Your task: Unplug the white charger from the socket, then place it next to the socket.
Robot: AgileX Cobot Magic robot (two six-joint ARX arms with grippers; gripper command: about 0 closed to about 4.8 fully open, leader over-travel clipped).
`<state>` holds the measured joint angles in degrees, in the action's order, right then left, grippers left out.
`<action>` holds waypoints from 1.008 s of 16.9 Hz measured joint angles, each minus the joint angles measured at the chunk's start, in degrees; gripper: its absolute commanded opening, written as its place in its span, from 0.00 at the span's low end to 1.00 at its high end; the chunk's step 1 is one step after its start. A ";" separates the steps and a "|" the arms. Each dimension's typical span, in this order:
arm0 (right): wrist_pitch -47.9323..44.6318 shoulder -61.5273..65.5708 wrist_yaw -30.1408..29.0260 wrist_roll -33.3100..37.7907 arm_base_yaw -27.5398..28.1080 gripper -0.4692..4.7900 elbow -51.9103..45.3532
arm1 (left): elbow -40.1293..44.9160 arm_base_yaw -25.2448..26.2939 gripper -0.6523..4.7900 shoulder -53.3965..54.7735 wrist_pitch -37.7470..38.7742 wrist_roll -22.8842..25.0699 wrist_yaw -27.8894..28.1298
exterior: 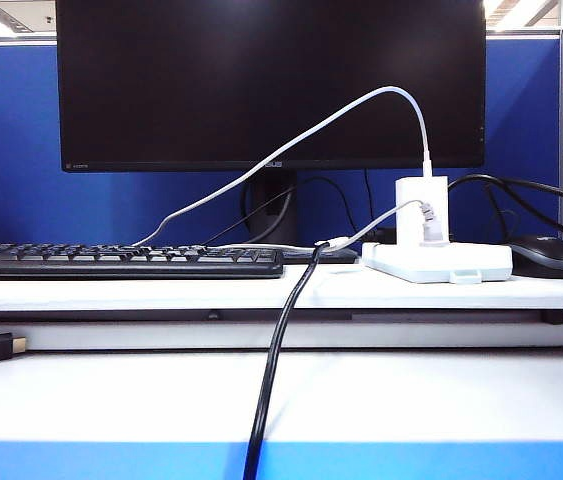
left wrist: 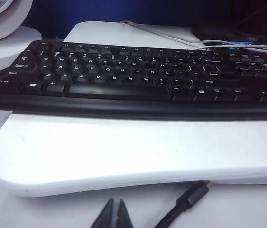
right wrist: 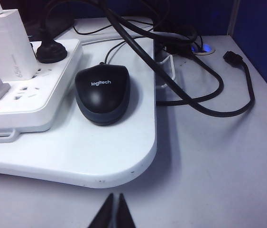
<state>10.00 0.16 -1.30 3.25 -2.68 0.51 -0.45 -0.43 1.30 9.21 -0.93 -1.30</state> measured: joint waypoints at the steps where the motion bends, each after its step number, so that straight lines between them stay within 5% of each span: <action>1: -0.07 0.00 0.00 0.00 0.00 0.08 0.00 | 0.00 0.00 0.11 0.00 0.00 0.00 0.00; 9: -3.17 0.00 0.00 0.07 0.00 0.08 0.00 | 0.04 0.00 0.11 0.00 -1.38 0.00 -0.02; 11: -5.03 0.00 0.22 3.54 0.00 0.08 2.36 | -0.61 0.00 0.11 0.00 -10.16 -3.08 -0.02; 17: -6.45 0.07 7.04 5.99 0.00 0.08 16.70 | -14.75 0.00 0.11 2.64 -12.94 -6.64 0.04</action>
<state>3.55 0.23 5.74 9.23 -2.68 17.21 -15.20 -0.43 3.95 -3.73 -7.57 -1.26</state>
